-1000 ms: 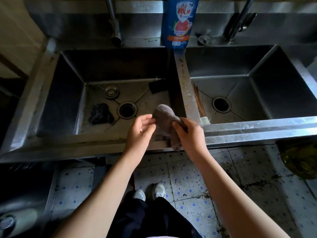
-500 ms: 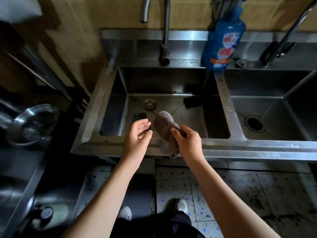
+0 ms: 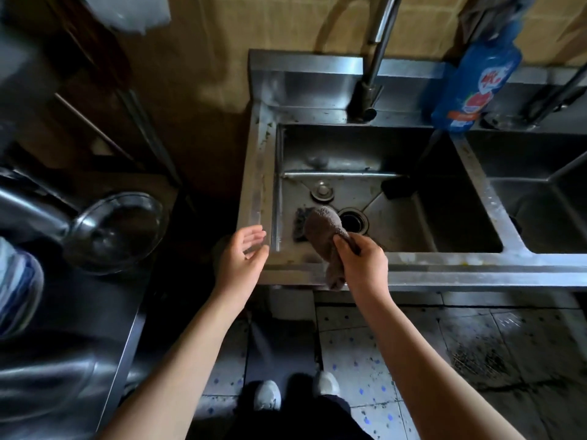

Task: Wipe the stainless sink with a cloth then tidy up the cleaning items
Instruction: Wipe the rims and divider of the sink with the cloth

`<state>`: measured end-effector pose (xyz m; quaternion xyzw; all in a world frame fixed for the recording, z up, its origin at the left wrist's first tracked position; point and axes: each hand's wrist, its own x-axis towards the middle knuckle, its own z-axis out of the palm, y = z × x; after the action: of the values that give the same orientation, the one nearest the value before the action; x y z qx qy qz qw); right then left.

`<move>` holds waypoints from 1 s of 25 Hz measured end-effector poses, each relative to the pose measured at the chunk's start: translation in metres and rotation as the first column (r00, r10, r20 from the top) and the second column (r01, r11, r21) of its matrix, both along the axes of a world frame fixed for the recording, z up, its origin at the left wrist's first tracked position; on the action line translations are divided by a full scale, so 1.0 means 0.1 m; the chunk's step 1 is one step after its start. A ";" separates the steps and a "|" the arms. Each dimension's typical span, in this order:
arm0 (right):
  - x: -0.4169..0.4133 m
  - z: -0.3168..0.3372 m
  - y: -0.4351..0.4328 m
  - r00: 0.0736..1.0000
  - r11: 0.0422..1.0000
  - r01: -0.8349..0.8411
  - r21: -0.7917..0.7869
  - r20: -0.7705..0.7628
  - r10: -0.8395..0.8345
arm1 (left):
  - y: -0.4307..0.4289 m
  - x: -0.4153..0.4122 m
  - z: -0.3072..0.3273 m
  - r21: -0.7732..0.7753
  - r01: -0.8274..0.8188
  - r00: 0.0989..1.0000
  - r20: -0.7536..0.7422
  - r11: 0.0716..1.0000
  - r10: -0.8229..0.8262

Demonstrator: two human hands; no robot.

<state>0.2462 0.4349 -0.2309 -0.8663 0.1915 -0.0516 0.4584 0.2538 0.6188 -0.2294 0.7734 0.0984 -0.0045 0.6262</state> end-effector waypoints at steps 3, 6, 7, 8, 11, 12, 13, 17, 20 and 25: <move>0.07 -0.09 0.20 1.000 0.992 -0.027 -0.123 0.004 0.027 | 0.17 0.11 -0.16 0.053 -0.011 1.000 -0.015 0.999 0.012; 0.17 -0.16 0.35 0.996 0.952 -0.085 -0.294 0.012 0.093 | 0.26 0.22 -0.30 0.156 0.005 1.000 -0.029 0.988 -0.001; 0.22 -0.17 0.40 0.994 0.933 -0.097 -0.348 0.013 0.108 | 0.30 0.27 -0.34 0.215 0.016 0.999 -0.035 0.977 -0.009; 0.24 -0.19 0.45 0.992 0.915 -0.111 -0.388 0.018 0.128 | 0.33 0.31 -0.37 0.281 0.029 0.999 -0.032 0.959 -0.021; 0.28 -0.27 0.63 0.969 0.867 -0.196 -0.459 0.045 0.243 | 0.41 0.41 -0.46 0.459 0.062 0.996 0.026 0.886 -0.083; 0.26 -0.31 0.69 0.958 0.857 -0.259 -0.446 -0.010 0.285 | 0.42 0.44 -0.49 0.511 0.090 0.992 0.034 0.855 -0.124; 0.25 -0.36 0.74 0.945 0.852 -0.324 -0.412 -0.089 0.316 | 0.43 0.48 -0.52 0.562 0.139 0.984 0.014 0.815 -0.177; 0.23 -0.54 0.78 0.915 0.798 -0.402 -0.449 -0.238 0.327 | 0.46 0.59 -0.67 0.639 0.339 0.935 -0.151 0.690 -0.320; 0.26 -0.57 0.87 0.947 0.871 -0.320 -0.372 -0.127 0.294 | 0.51 0.60 -0.77 0.575 0.372 0.926 -0.172 0.729 -0.336; 0.22 -0.69 1.08 0.929 0.818 -0.365 -0.445 -0.119 0.349 | 0.54 0.63 -0.94 0.589 0.371 0.919 -0.124 0.718 -0.373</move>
<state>0.2686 0.5428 -0.3001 -0.9710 0.0155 0.0053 0.2385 0.3172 0.6727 -0.3235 0.9353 -0.0638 -0.0971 0.3343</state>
